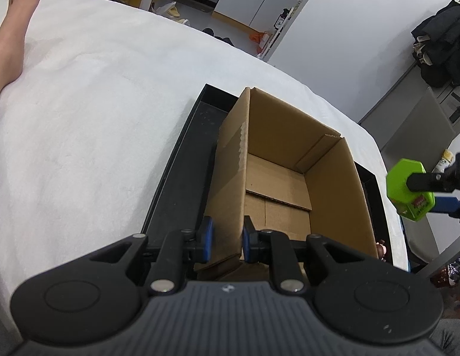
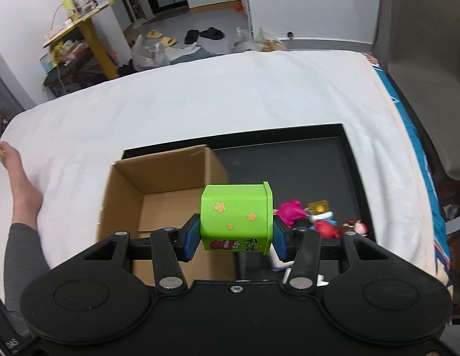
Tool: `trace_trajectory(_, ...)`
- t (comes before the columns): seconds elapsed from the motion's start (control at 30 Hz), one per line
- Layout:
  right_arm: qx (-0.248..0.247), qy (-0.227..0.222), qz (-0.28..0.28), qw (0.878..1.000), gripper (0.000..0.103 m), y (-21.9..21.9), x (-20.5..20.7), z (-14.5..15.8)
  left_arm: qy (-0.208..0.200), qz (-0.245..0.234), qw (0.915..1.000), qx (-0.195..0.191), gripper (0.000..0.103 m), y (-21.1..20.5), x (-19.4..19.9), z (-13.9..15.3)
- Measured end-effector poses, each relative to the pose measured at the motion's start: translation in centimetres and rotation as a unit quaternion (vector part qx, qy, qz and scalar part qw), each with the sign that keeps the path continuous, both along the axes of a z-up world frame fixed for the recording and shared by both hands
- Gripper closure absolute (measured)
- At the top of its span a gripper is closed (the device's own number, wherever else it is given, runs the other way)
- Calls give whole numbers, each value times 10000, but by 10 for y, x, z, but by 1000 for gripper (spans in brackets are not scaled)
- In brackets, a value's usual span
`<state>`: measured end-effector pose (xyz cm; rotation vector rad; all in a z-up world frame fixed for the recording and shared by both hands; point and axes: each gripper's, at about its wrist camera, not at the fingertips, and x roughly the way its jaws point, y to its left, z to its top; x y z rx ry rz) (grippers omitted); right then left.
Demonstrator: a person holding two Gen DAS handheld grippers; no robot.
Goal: Organize rigid objects
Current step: 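Carry the green cube box with the right gripper into the cardboard box and release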
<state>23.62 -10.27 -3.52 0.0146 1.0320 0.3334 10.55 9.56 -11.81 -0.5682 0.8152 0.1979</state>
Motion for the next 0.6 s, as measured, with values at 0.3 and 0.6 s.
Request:
trace_trajectory(0.3, 144, -23, 294, 9995, 55, 31, -3, 2, -2, -7, 10000, -1, 85, 0, 0, -1)
trace_trajectory(0.6, 111, 49, 593, 9982, 55, 65, 1, -11, -8, -11, 10000, 6, 84, -1, 0, -1)
